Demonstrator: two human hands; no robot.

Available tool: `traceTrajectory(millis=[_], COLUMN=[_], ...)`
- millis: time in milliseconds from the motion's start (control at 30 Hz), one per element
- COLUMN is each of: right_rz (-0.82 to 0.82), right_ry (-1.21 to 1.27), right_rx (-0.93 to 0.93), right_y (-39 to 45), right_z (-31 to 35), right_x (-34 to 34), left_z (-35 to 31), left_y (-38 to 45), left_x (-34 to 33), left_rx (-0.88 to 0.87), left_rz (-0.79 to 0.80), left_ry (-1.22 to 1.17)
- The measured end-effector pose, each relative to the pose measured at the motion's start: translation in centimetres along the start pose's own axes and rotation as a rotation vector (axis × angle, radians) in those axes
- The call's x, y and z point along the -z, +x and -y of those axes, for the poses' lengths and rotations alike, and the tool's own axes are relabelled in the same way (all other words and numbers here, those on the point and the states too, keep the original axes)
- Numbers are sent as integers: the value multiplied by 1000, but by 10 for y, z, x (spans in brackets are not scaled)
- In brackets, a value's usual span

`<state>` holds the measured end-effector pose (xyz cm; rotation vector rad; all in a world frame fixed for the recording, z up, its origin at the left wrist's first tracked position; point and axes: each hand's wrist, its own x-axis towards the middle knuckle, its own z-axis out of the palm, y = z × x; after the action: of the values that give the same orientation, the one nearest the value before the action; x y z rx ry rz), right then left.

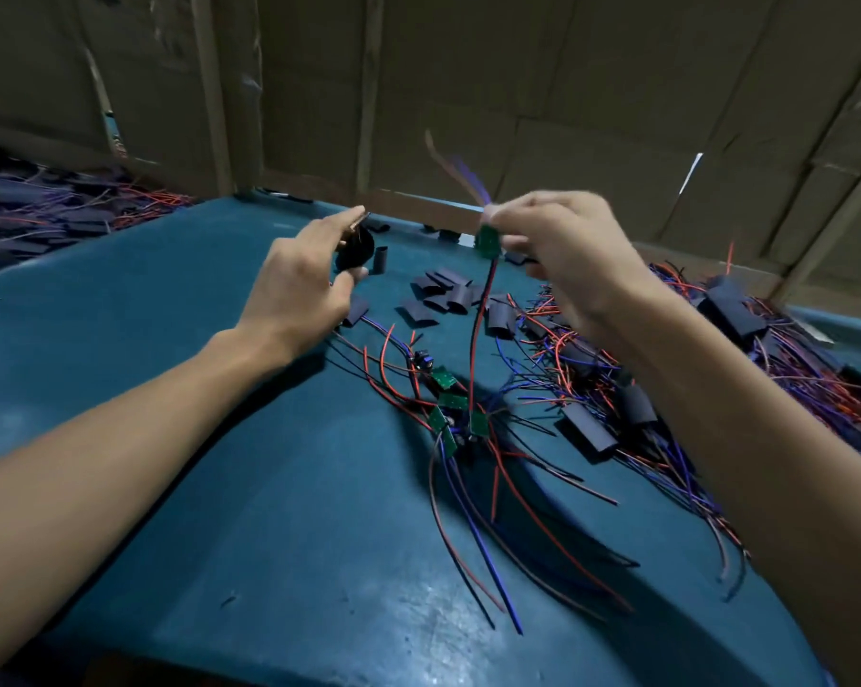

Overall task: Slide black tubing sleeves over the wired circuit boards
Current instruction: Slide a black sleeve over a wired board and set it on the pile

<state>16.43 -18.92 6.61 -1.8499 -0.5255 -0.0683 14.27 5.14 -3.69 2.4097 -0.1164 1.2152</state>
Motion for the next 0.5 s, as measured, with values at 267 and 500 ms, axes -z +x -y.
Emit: traceTrajectory(millis=[267,500], right_rz=[51,-67], right_ry=[861,236], right_rx=[-226,136], right_y=[6,0], right_z=[37,33], right_x=[46,99], left_z=[-7,-28], left_y=[-3,-3], left_x=[-5,-2], left_rx=[-34,-142], left_rz=[76,85], left_ry=[-78,-146])
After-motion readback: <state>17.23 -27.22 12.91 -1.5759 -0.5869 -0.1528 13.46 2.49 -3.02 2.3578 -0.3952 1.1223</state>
